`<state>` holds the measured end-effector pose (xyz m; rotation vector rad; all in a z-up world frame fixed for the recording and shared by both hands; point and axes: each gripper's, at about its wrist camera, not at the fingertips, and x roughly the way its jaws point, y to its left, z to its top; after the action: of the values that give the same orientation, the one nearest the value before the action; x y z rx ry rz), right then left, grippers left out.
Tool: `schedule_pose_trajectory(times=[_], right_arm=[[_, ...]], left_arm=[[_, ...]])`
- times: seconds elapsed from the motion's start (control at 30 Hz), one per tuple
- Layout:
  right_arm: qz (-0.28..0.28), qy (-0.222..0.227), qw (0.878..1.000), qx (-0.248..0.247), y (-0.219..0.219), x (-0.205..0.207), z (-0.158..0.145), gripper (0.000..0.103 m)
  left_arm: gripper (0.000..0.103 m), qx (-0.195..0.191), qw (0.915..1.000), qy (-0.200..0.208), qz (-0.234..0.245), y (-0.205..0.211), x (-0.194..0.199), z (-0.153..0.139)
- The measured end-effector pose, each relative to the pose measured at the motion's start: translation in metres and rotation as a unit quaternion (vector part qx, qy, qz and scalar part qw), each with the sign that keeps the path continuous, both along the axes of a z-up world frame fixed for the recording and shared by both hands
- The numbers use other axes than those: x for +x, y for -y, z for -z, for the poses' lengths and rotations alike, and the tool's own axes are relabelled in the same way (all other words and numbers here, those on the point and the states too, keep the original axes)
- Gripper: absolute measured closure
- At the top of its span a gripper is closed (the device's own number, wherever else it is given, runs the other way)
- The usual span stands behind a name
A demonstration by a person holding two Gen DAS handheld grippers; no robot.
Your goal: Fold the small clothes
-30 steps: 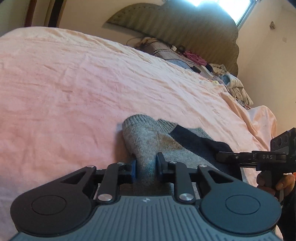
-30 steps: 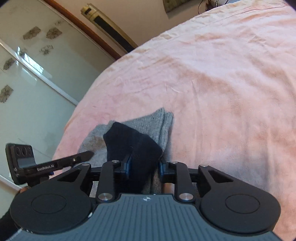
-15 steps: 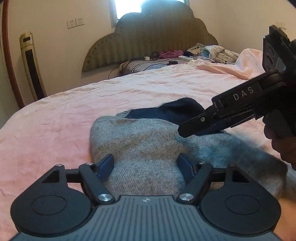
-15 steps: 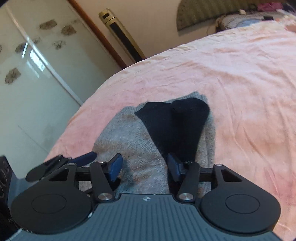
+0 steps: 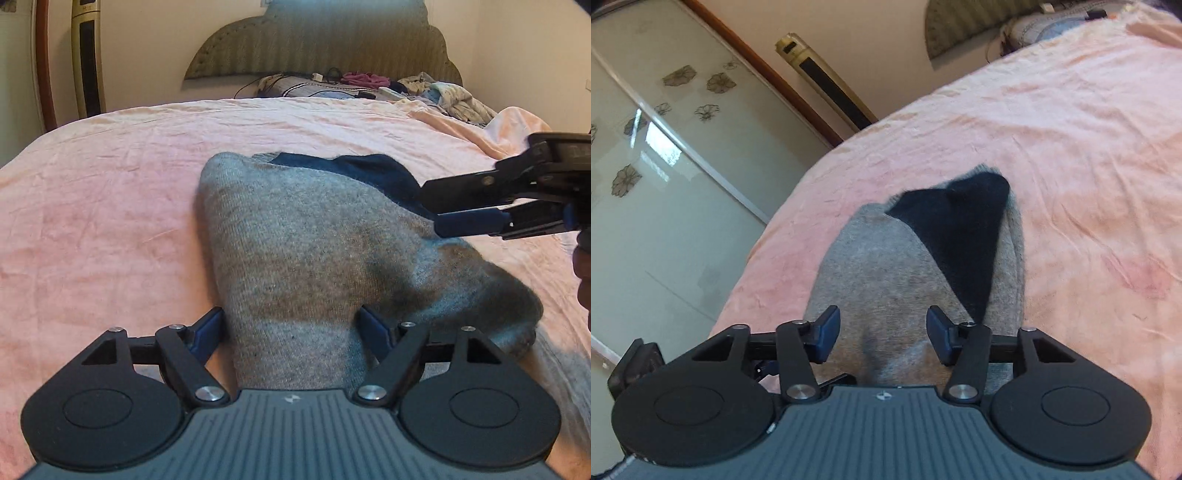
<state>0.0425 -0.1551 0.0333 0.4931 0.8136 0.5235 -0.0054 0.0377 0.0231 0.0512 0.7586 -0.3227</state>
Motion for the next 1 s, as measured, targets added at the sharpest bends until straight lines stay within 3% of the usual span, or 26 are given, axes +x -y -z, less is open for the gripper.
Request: schedule_pose_trajectory(times=[0.03,0.07,0.1,0.17,0.33,0.47,0.6,0.7,0.83,0.9,1.0], right_arm=[[-0.002,-0.015,1.0,-0.015,-0.002,0.002,0.009,0.03],[-0.008,-0.013,0.999,-0.03,-0.003,0.003,0.02,0.044],[-0.004,0.002,0.999,-0.038,-0.001,-0.001,0.022,0.049],[0.016,-0.012,0.999,-0.027,0.003,-0.008,0.011,0.051],[0.026,0.047,0.997,-0.056,0.004,-0.057,-0.025,0.02],[0.052,0.061,0.99,-0.118,0.006,-0.09,-0.023,0.004],[0.073,0.033,0.976,-0.202,-0.002,-0.113,0.003,0.001],[0.077,0.017,0.969,-0.236,-0.016,-0.124,0.024,0.0],[0.092,0.043,0.943,-0.316,-0.048,-0.131,0.035,0.0],[0.098,0.043,0.944,-0.312,-0.054,-0.13,0.035,0.0],[0.105,0.043,0.944,-0.31,-0.057,-0.127,0.035,0.0]], left_arm=[[0.024,-0.004,1.0,-0.002,-0.003,0.0,-0.001,0.001],[0.024,-0.005,1.0,-0.004,-0.006,0.0,-0.001,0.002],[0.024,-0.005,0.9999,-0.005,-0.008,0.0,-0.002,0.002],[0.024,-0.001,0.9999,-0.003,-0.012,-0.001,-0.006,-0.001],[0.024,0.017,0.9995,0.003,-0.026,-0.009,-0.024,-0.009],[0.025,0.02,0.9984,-0.002,-0.052,-0.021,-0.041,-0.017],[0.024,0.004,0.9957,-0.006,-0.092,-0.034,-0.068,-0.019],[0.019,-0.013,0.9928,-0.017,-0.118,-0.035,-0.092,-0.008],[0.006,0.016,0.9917,0.0,-0.127,-0.02,-0.107,0.006],[0.0,0.029,0.992,-0.009,-0.123,-0.014,-0.102,0.007],[0.0,0.037,0.9903,-0.013,-0.134,-0.01,-0.097,0.008]])
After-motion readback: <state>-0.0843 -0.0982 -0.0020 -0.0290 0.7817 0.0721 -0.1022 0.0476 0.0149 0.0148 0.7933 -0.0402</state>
